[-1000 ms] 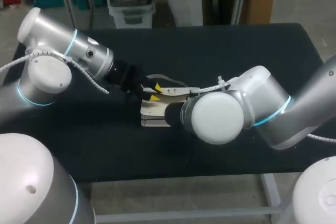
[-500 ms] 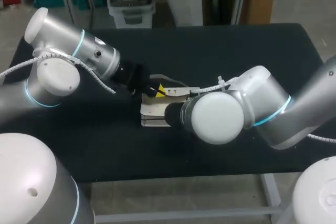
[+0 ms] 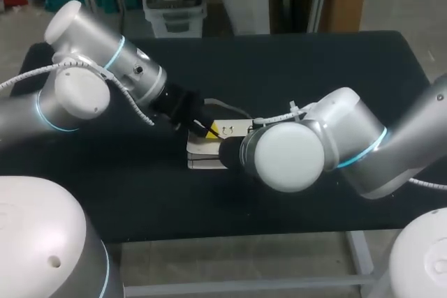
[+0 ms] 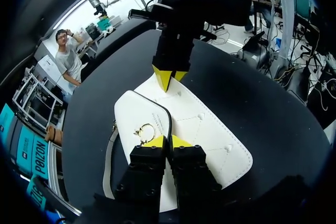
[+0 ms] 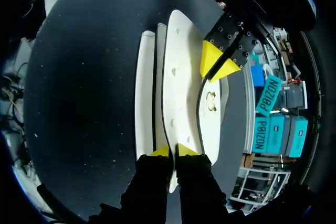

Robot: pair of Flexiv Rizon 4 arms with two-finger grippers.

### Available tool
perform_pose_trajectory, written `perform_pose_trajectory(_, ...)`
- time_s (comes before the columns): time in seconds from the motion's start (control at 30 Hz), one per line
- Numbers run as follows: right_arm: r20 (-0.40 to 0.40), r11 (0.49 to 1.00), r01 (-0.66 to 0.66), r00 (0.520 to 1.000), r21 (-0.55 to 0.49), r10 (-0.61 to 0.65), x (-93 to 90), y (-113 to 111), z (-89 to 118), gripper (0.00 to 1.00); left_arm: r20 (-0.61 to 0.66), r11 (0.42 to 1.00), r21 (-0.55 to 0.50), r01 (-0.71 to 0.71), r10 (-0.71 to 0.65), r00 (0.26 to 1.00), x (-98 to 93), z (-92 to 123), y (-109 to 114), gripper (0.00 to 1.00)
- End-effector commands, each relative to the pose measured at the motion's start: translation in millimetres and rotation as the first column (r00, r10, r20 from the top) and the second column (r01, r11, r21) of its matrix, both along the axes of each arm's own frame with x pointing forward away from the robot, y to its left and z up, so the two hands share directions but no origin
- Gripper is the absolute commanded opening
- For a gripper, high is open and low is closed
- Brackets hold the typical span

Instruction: Pick up the bag, open it, inspect its contents, close it, and place it on the opposite side

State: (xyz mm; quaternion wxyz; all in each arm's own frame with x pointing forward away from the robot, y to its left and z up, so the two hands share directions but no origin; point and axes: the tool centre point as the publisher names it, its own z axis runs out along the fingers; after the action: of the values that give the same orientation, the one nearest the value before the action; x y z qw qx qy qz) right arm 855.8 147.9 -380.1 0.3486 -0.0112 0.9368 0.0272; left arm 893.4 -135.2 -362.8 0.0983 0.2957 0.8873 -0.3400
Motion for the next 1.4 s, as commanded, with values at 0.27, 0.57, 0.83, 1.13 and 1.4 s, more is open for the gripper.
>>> perform_pose_trajectory(0.27,0.003,1.0,0.0,1.0,0.0,0.0,0.4,0.2,-1.8,0.0,-0.016,1.0,0.013,-0.009,0.01,1.0,4.8,-4.7,1.0,0.42)
perform_pose_trajectory(0.57,0.003,1.0,0.0,1.0,0.0,0.0,0.4,0.2,-1.8,0.0,0.02,0.998,-0.07,0.0,0.001,1.0,1.2,18.4,11.6,0.44)
perform_pose_trajectory(0.83,0.003,1.0,0.0,1.0,0.0,0.0,0.4,0.2,-1.8,0.0,0.029,0.988,-0.147,0.054,-0.05,0.998,2.5,32.5,12.4,0.42)
perform_pose_trajectory(1.13,0.003,1.0,0.0,1.0,0.0,0.0,0.4,0.2,-1.8,0.0,0.018,0.984,-0.176,0.026,-0.024,1.0,23.6,29.8,-13.7,0.02)
perform_pose_trajectory(1.4,0.003,1.0,0.0,1.0,0.0,0.0,0.4,0.2,-1.8,0.0,-0.022,0.995,-0.089,0.034,-0.036,0.999,22.7,6.5,-16.7,0.0)
